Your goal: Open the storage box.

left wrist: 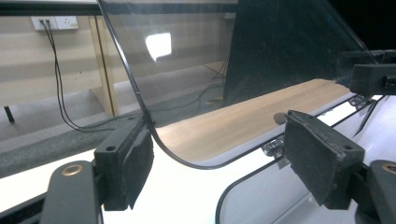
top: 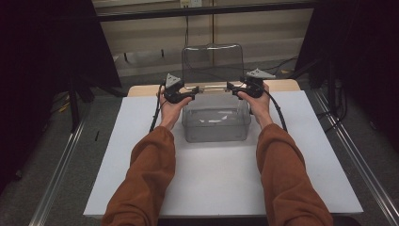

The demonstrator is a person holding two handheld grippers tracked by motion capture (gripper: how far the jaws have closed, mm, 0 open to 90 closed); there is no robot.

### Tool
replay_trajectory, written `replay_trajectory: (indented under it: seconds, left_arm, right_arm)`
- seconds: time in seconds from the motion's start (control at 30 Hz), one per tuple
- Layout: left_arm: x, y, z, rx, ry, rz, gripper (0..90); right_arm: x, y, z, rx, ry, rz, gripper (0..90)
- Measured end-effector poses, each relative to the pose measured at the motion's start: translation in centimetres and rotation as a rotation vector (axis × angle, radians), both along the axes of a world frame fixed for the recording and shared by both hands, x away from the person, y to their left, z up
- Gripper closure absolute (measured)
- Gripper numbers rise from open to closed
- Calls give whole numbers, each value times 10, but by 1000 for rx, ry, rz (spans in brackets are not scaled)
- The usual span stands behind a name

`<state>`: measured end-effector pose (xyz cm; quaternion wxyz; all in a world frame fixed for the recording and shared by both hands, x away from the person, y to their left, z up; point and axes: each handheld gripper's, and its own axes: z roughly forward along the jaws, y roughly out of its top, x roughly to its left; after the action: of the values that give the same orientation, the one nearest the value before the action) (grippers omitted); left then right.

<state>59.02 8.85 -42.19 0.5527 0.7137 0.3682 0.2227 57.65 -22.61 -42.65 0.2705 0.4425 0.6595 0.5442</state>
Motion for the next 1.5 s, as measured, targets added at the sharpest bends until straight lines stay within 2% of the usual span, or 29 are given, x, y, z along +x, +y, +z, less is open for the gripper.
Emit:
replay_trajectory:
  seconds: [0.17,0.6,0.87,1.03,1.5]
  left_arm:
    - [2,0,-2,-51,28,3,244]
    - [3,2,-5,-80,67,0,242]
    - [3,1,-7,-114,88,20,222]
    - [3,1,-7,-108,88,25,212]
    - [1,-3,-6,-71,48,48,177]
  right_arm:
    - [1,0,-2,24,11,-9,255]
    - [1,-1,-4,60,33,-24,250]
    - [2,-1,-6,85,44,-25,251]
    - [2,-2,-6,90,46,-22,251]
    - [2,-2,-7,107,61,-23,250]
